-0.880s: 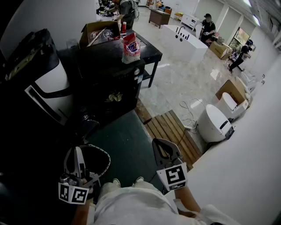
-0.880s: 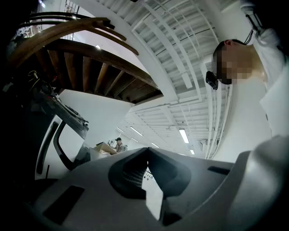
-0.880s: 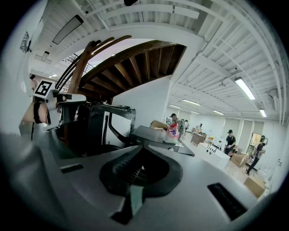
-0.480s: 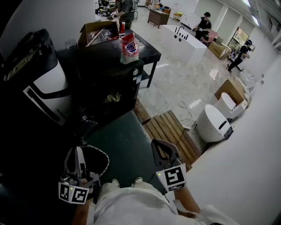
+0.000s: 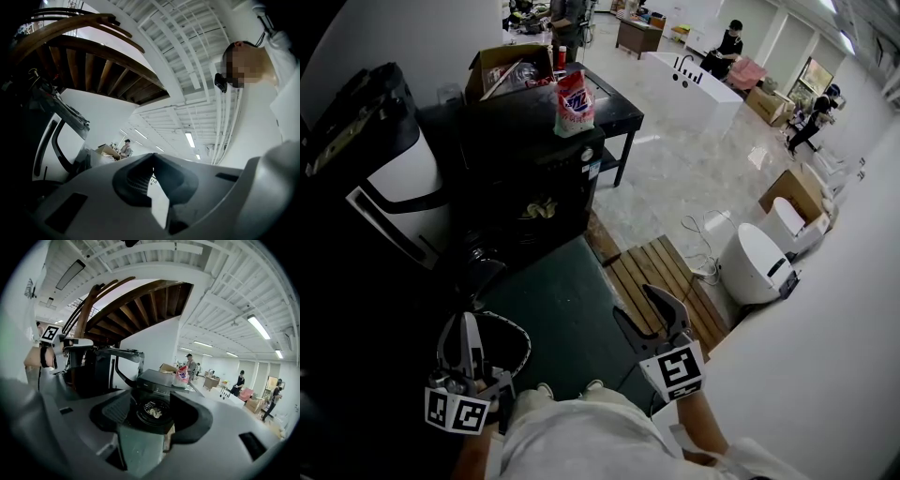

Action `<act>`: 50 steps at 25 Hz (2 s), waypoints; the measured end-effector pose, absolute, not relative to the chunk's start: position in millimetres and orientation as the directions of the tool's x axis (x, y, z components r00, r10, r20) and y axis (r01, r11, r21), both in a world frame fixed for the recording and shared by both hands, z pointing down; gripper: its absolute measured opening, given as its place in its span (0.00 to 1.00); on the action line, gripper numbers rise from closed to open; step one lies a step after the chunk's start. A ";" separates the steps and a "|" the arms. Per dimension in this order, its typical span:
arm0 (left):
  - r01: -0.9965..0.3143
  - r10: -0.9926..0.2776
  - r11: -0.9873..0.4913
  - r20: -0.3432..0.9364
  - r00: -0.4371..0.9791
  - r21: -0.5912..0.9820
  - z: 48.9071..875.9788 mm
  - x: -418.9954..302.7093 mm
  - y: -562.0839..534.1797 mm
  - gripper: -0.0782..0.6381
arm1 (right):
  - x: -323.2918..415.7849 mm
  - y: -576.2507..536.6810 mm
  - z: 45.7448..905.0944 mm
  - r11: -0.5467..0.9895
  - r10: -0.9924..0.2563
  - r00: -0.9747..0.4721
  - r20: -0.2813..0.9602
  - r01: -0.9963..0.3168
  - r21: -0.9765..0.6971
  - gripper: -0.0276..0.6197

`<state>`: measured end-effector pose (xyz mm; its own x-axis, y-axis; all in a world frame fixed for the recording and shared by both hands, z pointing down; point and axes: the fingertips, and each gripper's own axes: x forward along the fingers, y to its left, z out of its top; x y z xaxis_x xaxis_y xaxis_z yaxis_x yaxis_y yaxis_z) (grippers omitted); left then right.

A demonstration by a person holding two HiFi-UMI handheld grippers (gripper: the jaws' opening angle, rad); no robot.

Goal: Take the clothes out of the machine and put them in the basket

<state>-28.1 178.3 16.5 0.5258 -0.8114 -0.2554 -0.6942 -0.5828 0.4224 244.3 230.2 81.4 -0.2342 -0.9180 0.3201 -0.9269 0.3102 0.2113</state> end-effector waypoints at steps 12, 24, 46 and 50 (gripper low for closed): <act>-0.665 -0.786 -0.614 -0.253 0.564 0.424 23.3 51.6 175.5 0.13 | 308.2 244.7 99.6 0.303 -0.918 -0.217 0.330 -0.923 0.235 0.80; -0.676 -0.790 -0.605 -0.212 0.575 0.421 48.9 119.3 115.1 0.13 | 378.0 203.7 142.3 0.296 -0.897 -0.193 0.397 -0.931 0.214 0.79; -0.692 -0.852 -0.508 -0.182 0.491 0.513 77.4 186.6 -181.3 0.13 | 402.2 -131.2 137.3 0.529 -0.795 -0.366 0.484 -0.810 0.255 0.79; -0.750 -0.900 -0.429 -0.166 0.403 0.504 77.3 185.9 -198.8 0.13 | 396.9 -177.2 142.2 0.622 -0.742 -0.465 0.482 -0.746 0.238 0.79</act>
